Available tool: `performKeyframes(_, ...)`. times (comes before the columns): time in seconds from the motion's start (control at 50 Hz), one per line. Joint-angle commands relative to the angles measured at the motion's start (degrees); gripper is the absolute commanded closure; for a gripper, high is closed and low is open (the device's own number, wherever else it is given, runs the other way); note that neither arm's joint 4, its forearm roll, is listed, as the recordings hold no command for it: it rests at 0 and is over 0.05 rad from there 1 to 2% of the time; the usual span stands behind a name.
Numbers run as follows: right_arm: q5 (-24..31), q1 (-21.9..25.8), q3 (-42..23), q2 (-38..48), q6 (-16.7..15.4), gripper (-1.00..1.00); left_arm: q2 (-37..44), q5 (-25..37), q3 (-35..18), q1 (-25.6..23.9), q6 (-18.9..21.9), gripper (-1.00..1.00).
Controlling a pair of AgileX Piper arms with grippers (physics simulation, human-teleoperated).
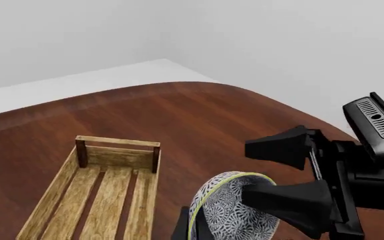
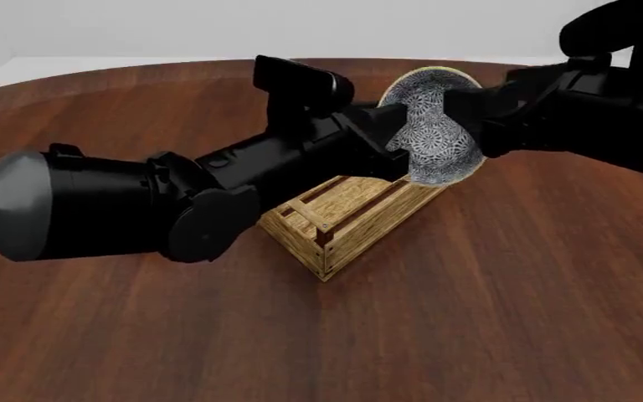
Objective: Stack the right bowl on the left bowl and place them in the tray.
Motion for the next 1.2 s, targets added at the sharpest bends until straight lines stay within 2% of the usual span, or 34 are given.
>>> performKeyframes(0.02,0.12,-0.02,-0.28,-0.63,0.79,-1.0,0.02,-0.05,0.41,0.79,1.01,1.0)
performKeyframes(0.68,8.47,2.27,-2.89,-11.6,2.93,-1.0,-4.25,6.32,-0.13,4.93,4.79,1.0)
performKeyframes(1.2,8.24,2.85,-3.14,-11.64,3.35,-1.0,-12.43,15.1,0.97,11.03,7.78,1.0)
